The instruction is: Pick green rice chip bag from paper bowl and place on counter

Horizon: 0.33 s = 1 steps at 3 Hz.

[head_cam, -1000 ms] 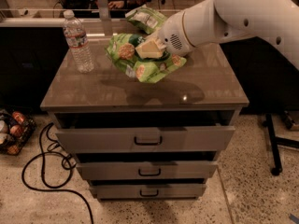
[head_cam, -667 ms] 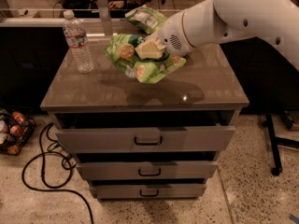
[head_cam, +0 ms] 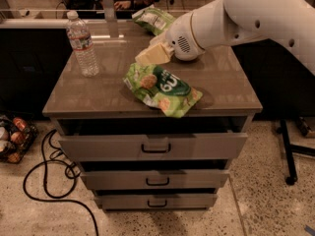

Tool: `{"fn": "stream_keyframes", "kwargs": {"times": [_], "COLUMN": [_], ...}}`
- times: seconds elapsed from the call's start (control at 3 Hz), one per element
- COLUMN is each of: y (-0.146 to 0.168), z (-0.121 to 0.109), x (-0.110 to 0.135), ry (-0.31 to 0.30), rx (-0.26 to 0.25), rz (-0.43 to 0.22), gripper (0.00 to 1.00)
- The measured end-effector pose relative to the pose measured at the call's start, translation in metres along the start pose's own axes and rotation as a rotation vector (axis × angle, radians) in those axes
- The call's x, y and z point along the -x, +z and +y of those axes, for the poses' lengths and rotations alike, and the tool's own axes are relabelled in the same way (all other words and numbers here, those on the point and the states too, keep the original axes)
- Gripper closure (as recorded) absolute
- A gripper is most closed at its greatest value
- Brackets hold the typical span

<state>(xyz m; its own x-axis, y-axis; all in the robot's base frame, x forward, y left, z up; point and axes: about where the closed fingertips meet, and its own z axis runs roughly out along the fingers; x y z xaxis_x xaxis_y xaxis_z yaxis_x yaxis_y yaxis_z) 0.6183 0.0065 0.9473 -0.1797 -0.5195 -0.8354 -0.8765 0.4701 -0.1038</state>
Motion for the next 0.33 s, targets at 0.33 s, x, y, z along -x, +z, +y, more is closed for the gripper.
{"fn": "stream_keyframes", "kwargs": {"times": [0.33], "y": [0.0011], "z": [0.0013], "x": [0.0007], "ry": [-0.002], "rx": [0.003], "rz": [0.000], "gripper": [0.00]}}
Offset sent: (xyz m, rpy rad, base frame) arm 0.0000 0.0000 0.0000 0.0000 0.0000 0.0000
